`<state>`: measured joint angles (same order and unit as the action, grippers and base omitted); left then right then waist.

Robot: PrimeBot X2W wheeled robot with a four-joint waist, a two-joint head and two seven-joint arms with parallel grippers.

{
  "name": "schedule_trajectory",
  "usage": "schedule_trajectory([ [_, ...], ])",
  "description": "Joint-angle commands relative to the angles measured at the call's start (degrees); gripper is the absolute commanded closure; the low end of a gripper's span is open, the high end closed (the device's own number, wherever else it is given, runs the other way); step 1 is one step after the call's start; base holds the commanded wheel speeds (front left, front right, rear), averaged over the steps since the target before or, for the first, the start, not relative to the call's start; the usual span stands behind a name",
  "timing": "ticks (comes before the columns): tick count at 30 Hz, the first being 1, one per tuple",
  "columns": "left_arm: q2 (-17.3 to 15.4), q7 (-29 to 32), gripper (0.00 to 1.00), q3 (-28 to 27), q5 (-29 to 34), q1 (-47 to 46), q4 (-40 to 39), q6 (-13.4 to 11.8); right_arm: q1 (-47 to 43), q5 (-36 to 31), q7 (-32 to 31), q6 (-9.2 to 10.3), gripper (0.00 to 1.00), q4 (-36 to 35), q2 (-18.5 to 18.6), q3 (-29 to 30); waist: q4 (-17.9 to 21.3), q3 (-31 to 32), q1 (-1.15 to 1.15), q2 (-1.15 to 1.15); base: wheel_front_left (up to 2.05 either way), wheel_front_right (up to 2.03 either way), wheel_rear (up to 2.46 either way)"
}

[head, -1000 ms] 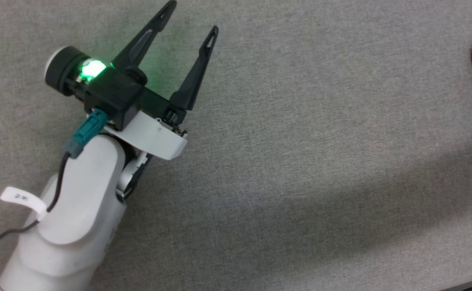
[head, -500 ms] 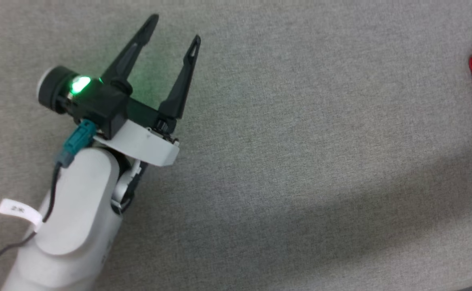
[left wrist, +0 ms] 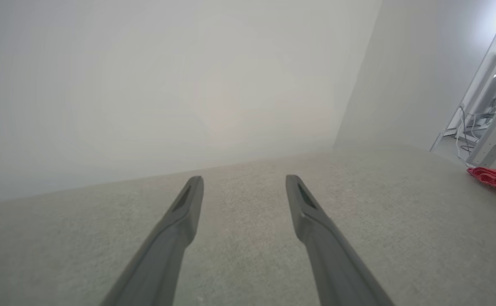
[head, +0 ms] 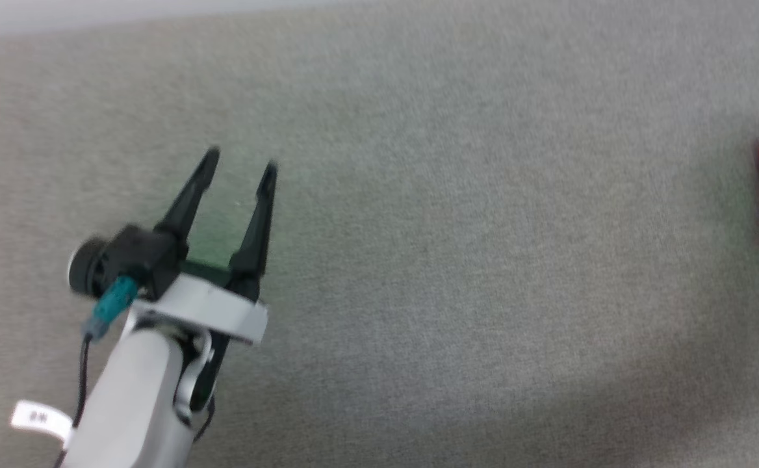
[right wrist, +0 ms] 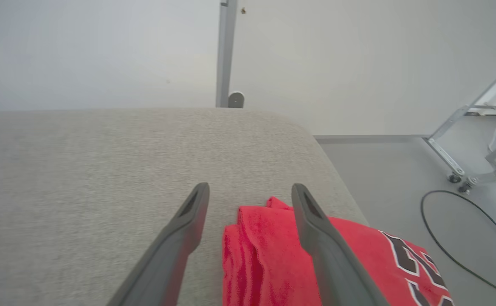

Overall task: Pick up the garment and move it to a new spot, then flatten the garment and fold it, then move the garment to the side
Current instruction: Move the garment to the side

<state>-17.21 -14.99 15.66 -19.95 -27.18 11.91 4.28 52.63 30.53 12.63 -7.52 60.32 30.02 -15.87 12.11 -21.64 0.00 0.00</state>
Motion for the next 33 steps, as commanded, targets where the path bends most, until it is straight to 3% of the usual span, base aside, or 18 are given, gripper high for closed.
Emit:
schedule_trajectory([
  [1, 0.28, -0.2, 0.0, -0.84, -0.22, 1.97, 0.45, -0.02, -1.68, 0.67, 0.57, 0.06, 0.0, -1.2, -0.35, -1.37, -3.67, 5.9, 0.0, 0.0, 0.0, 0.0, 0.0],
  [12, 3.27, -0.11, 0.0, -8.93, -1.7, 15.0, 2.61, 1.24, -13.68, 5.4, 2.56, 0.06, 0.0, -12.56, -4.46, -7.51, -6.84, 15.79, 0.0, 0.0, 0.0, 0.0, 0.0],
  [21, 5.16, -0.11, 0.0, -13.65, 0.07, 23.41, 1.62, 2.28, -25.37, 5.33, 2.6, 0.06, 0.0, -22.42, -6.68, -3.95, -8.42, 21.74, 0.0, 0.0, 0.0, 0.0, 0.0],
  [33, 8.4, -0.12, 0.0, -16.19, 2.61, 32.3, -3.93, 2.93, -38.75, 2.75, 2.61, 0.06, 0.0, -32.75, -6.48, 3.85, -10.59, 23.82, 0.0, 0.0, 0.0, 0.0, 0.0],
])
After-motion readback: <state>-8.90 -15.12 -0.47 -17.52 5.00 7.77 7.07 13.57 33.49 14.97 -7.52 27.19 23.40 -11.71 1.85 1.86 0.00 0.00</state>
